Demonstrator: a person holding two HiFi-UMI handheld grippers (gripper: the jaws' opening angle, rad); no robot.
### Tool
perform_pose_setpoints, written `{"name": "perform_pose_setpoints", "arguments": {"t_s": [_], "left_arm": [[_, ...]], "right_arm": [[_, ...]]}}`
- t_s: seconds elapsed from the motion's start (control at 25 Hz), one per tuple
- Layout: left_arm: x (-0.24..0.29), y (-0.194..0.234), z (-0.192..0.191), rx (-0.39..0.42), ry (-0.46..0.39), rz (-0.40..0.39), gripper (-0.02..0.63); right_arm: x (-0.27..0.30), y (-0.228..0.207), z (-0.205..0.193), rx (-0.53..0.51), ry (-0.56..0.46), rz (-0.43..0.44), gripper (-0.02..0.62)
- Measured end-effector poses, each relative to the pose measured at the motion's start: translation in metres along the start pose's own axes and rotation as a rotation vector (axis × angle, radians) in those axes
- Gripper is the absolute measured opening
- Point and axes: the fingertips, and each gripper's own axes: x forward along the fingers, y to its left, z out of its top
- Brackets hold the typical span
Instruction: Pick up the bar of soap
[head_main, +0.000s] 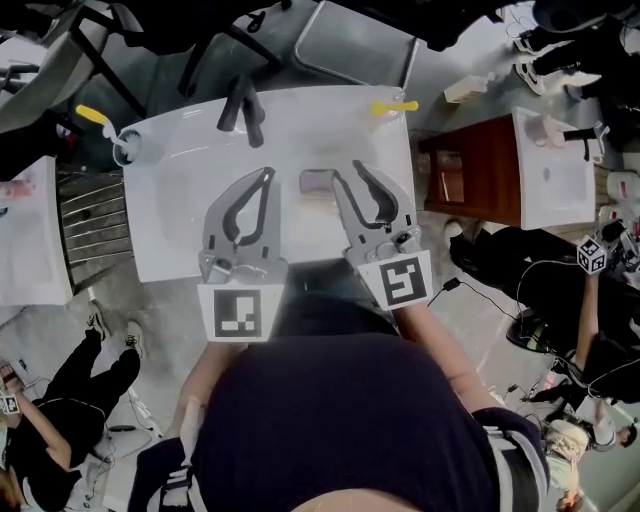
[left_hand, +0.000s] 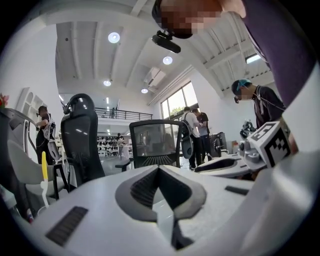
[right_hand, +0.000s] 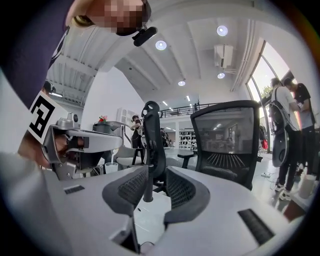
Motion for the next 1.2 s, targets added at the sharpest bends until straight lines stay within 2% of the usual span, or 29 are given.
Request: {"name": "perform_pose_setpoints", "arguments": {"t_s": [0.56, 1.2], "left_arm": [[0.016, -0.001, -0.038, -0.017, 0.136, 0.003, 0.000], [0.028, 0.005, -0.091, -0.068, 0.240, 0.029, 0.000]], "right_arm": [[0.022, 0.001, -0.081, -0.018, 0.237, 0.129, 0.126], [0.039, 0.019, -0.194, -0.089, 0.538, 0.354, 0.137]]}}
